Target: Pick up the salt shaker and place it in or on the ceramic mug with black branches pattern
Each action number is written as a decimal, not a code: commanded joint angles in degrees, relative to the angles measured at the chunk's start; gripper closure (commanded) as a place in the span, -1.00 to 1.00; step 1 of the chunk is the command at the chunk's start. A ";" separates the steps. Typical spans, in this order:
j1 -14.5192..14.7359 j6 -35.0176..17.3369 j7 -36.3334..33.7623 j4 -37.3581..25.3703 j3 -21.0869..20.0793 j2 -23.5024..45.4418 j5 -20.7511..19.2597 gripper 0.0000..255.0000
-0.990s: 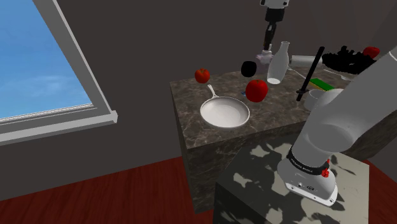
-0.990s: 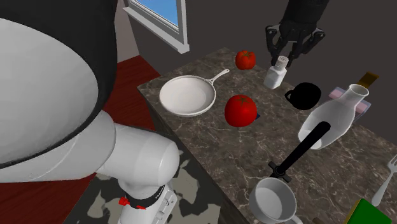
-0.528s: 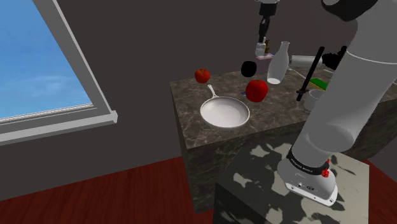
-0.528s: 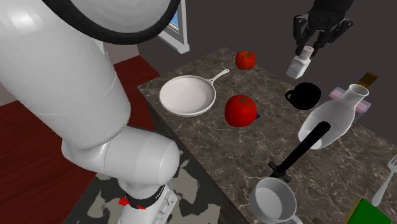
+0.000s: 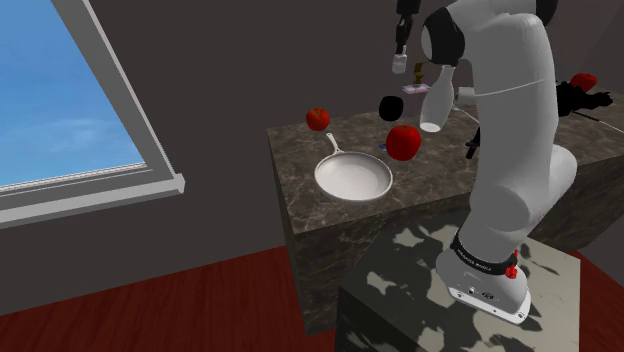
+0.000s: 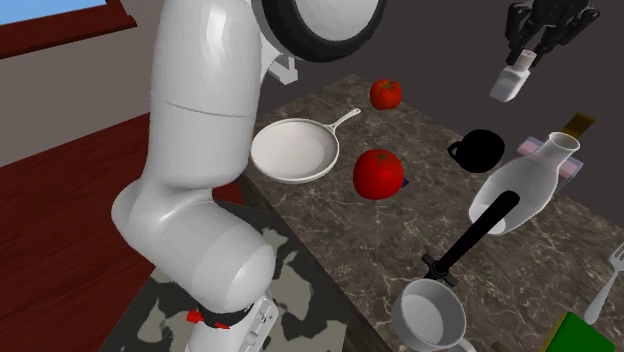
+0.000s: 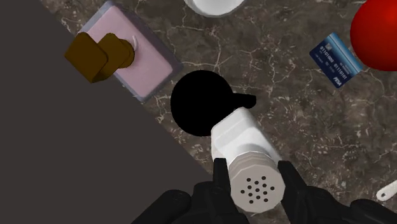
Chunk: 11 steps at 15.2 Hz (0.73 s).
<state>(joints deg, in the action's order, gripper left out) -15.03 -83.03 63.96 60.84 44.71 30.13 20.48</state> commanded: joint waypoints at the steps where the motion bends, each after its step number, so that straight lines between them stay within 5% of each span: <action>1: -5.73 3.88 0.25 -9.98 -1.63 6.14 3.57 1.00; 11: -0.02 -6.61 1.37 4.92 -0.59 2.59 1.43 1.00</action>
<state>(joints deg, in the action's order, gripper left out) -15.47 -88.62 65.23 64.50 44.06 32.92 22.02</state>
